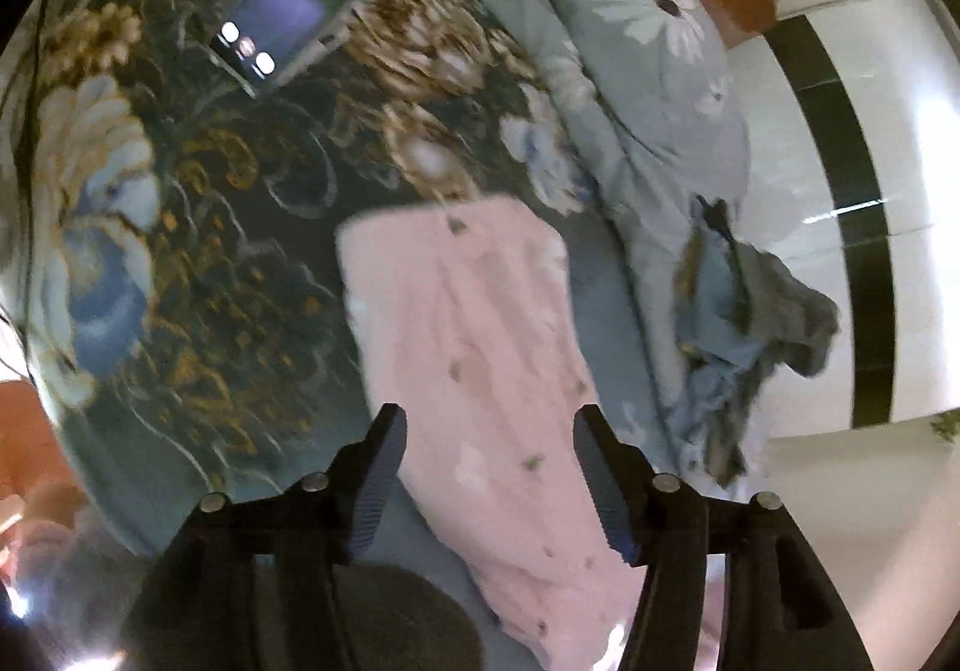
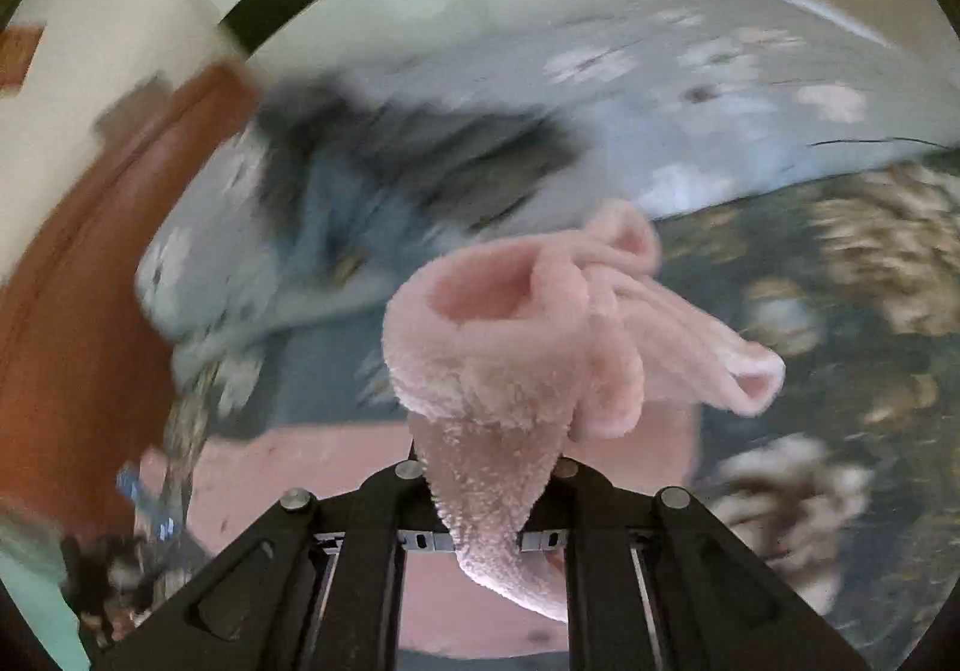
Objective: Fold clothes
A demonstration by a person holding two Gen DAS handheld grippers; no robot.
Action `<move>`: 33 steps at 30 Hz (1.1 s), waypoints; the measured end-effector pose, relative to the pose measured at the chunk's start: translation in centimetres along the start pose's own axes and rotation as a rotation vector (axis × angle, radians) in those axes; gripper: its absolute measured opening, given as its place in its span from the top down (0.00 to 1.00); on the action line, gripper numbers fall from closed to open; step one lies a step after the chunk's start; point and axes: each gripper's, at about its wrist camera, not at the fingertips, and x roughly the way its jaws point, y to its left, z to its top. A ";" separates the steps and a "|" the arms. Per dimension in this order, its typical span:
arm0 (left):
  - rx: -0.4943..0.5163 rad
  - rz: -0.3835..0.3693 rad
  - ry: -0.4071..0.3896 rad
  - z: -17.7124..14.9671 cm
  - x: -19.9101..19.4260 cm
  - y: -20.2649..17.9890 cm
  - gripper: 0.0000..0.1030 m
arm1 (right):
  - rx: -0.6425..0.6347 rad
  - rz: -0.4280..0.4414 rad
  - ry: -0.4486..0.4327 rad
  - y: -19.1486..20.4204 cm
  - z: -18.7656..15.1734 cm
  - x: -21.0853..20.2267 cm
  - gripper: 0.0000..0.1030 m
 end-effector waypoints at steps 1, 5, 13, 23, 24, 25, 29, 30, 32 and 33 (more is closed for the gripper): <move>0.015 -0.010 0.021 -0.6 0.2 -0.4 0.40 | -0.024 0.004 0.035 1.8 -1.0 1.7 0.89; 0.120 -0.013 0.092 -3.0 1.0 -2.1 0.40 | -0.053 -0.013 0.220 6.5 -6.1 9.3 0.89; 0.192 -0.015 0.111 -3.9 0.3 -2.8 0.39 | -0.181 -0.063 0.371 10.2 -11.7 13.7 0.85; 0.239 -0.069 0.239 -6.0 4.8 -6.4 0.38 | -0.068 0.178 0.395 6.9 -11.1 8.9 0.60; 0.249 -0.077 0.264 -6.5 5.6 -7.0 0.38 | -0.043 0.187 0.389 6.3 -11.0 8.3 0.60; 0.263 -0.085 0.291 -6.8 6.4 -7.8 0.38 | -0.030 0.188 0.383 5.9 -10.8 7.9 0.60; 0.362 -0.087 0.382 -9.9 9.9 -11.0 0.38 | -0.038 0.148 0.376 5.2 -10.2 7.1 0.60; 0.392 -0.078 0.399 -10.7 10.9 -11.8 0.38 | -0.046 0.139 0.380 5.2 -10.0 7.0 0.60; 0.443 -0.067 0.416 -12.1 12.4 -12.9 0.38 | -0.031 0.151 0.390 5.1 -9.8 7.1 0.60; 0.472 -0.050 0.418 -12.9 13.1 -13.4 0.38 | -0.011 0.159 0.389 4.9 -9.6 7.3 0.60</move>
